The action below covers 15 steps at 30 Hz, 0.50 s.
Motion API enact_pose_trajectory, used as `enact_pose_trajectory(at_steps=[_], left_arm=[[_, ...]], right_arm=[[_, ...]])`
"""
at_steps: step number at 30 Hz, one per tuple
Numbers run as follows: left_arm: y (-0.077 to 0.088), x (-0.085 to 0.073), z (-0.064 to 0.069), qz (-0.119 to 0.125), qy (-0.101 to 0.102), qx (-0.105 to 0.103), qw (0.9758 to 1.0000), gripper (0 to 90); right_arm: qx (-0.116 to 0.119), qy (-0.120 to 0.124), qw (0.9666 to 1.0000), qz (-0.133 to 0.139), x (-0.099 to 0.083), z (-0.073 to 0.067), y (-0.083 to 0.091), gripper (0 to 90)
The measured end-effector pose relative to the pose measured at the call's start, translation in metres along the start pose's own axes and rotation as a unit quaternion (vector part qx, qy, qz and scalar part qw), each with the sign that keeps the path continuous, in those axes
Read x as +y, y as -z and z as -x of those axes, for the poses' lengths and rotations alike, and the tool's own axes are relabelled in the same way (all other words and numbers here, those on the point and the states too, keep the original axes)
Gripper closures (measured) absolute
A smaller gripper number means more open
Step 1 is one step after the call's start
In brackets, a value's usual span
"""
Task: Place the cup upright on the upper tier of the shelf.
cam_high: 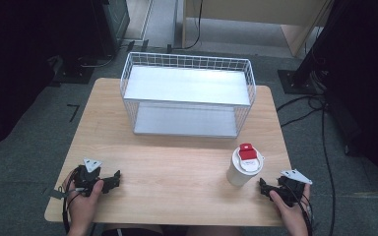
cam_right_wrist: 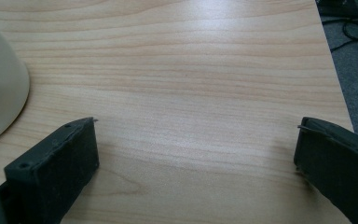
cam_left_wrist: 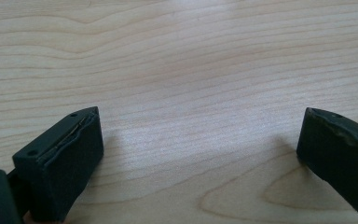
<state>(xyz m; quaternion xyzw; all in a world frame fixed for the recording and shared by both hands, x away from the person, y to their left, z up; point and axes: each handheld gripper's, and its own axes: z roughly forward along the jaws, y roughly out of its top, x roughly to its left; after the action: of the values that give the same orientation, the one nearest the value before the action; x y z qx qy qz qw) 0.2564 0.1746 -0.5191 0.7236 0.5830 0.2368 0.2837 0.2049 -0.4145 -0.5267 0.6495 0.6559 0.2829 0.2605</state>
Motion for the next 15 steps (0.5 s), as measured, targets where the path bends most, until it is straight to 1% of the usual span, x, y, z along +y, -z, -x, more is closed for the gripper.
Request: enact_pose_trajectory(at_steps=[6, 8, 10, 12, 13, 15], left_arm=[[0.0, 0.0, 0.0, 0.0, 0.0, 0.0, 1.0, 0.9], [0.0, 0.0, 0.0, 0.0, 0.0, 0.0, 1.0, 0.8], [0.0, 0.0, 0.0, 0.0, 0.0, 0.0, 1.0, 0.8], [0.0, 0.0, 0.0, 0.0, 0.0, 0.0, 1.0, 0.9], [0.0, 0.0, 0.0, 0.0, 0.0, 0.0, 1.0, 0.9], [0.0, 0.0, 0.0, 0.0, 0.0, 0.0, 1.0, 0.8]], right_arm=[[-0.009, -0.01, 0.9999, -0.001, -0.001, -0.004, 0.001, 0.0], [-0.008, -0.006, 0.9999, 0.001, -0.001, -0.005, 0.001, 0.0], [-0.004, -0.003, 1.0, 0.001, -0.003, -0.008, 0.002, 0.0], [0.005, 0.007, 1.0, -0.001, -0.004, -0.01, 0.004, 0.0], [0.008, 0.009, 0.9999, -0.002, -0.004, -0.011, 0.004, 0.0], [0.02, 0.018, 0.9996, -0.005, -0.004, -0.014, 0.005, 0.0]])
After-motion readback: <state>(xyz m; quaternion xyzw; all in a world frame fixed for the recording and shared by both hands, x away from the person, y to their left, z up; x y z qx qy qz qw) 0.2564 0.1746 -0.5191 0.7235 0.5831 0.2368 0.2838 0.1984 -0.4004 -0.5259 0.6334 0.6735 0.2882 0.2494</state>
